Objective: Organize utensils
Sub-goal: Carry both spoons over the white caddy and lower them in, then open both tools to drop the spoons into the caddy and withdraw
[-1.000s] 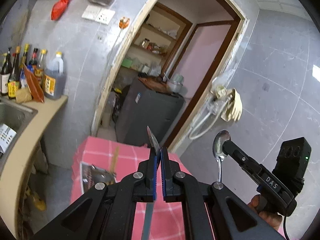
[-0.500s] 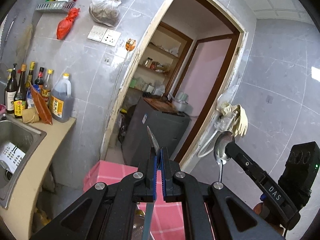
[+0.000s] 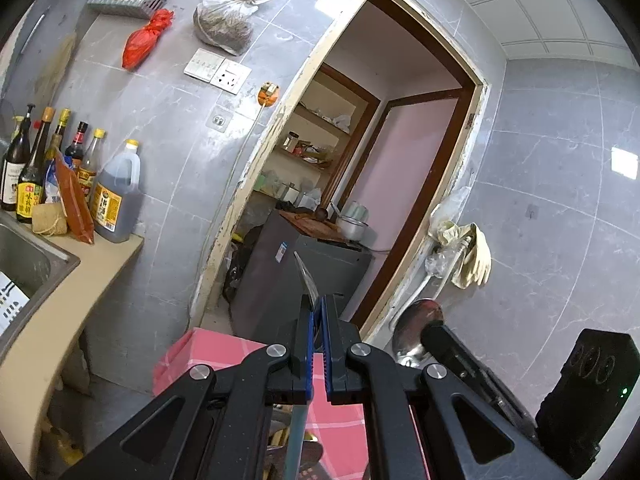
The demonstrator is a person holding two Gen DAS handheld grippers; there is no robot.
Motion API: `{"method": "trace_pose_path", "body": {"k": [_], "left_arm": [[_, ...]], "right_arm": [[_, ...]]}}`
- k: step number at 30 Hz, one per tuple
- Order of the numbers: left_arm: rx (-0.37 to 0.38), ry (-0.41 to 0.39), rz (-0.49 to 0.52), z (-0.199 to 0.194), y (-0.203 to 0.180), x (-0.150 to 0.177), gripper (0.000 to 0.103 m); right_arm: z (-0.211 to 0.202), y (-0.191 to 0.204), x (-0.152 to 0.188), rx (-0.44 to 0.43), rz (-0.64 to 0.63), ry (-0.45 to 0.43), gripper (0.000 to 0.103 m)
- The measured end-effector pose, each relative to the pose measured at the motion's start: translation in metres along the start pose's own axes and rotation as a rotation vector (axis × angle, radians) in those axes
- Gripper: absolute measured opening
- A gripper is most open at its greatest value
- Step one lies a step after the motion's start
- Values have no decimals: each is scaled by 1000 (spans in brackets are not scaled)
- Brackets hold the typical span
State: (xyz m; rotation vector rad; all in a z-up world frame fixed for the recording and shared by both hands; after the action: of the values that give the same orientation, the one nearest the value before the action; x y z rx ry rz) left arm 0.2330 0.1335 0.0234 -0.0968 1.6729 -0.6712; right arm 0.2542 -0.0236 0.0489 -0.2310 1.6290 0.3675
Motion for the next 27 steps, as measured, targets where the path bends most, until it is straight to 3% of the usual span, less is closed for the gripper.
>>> {"method": "trace_pose_path", "body": {"k": [11,27], "left_arm": [[-12,28,42,-1,12,28,4],[-4,71,72,1,7,39,4]], "right_arm": [[5,-3,38,17,-17,39,2],[0,-5,45,32,-54,44,2]]}}
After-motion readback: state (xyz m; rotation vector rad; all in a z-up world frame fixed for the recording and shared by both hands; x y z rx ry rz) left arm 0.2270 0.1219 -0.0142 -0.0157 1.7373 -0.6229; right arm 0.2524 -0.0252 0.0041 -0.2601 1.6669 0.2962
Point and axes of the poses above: each gripper's, at about its wrist camera, not at the fingertips, and z roughly the way its jaws point, y to its left, x to its underside, the point moved 2 cm from there along z, roughly the way its jaws point, and after that the axes turned 11 degrees about x, right-handed, at the moved point
